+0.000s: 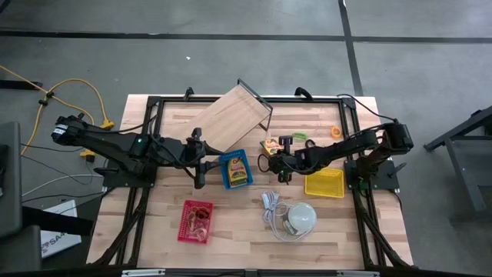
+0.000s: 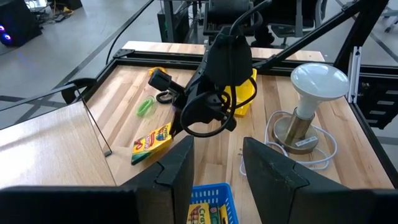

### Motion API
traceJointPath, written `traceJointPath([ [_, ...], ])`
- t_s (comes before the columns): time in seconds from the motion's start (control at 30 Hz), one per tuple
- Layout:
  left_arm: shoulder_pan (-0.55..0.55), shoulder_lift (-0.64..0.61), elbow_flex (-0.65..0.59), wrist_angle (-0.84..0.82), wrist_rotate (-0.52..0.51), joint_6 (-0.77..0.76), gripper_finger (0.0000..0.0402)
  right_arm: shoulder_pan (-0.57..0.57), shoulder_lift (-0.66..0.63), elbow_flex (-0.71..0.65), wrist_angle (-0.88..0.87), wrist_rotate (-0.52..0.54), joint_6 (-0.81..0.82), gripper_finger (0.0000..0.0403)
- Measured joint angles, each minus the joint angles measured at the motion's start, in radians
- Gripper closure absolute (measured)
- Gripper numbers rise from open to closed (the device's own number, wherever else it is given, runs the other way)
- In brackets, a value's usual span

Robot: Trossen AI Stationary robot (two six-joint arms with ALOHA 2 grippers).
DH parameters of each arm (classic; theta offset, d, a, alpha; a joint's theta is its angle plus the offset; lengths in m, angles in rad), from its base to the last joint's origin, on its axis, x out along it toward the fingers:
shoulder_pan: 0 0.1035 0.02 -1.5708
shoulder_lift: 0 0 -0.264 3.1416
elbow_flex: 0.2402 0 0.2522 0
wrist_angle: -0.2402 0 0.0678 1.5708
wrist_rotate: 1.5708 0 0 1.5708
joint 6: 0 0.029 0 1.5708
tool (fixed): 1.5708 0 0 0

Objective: Pick & Place Office Desk Supplies
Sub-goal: Put the yellow pack of crayon into the blue bin

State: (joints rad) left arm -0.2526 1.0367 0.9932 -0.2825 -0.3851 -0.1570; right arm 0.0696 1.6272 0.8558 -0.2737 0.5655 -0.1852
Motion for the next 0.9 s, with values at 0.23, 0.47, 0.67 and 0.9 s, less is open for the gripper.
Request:
traceJointPath([
  [0.23, 0.0, 0.0, 0.0, 0.007, 0.0, 0.0, 0.027, 0.0, 0.0, 0.0, 0.001, -0.019, 0.002, 0.0399],
  [0.47, 0.0, 0.005, 0.0, 0.01, 0.03, 0.005, 0.027, 0.0, 0.0, 0.0, 0.002, -0.019, 0.001, 0.0399],
  [0.67, 0.0, 0.035, 0.0, 0.006, 0.074, 0.029, 0.027, 0.0, 0.0, 0.0, 0.002, -0.019, 0.003, 0.0399],
  [0.9, 0.028, 0.111, 0.0, 0.008, 0.07, 0.067, 0.027, 0.0, 0.0, 0.0, 0.001, -0.019, 0.005, 0.0399],
])
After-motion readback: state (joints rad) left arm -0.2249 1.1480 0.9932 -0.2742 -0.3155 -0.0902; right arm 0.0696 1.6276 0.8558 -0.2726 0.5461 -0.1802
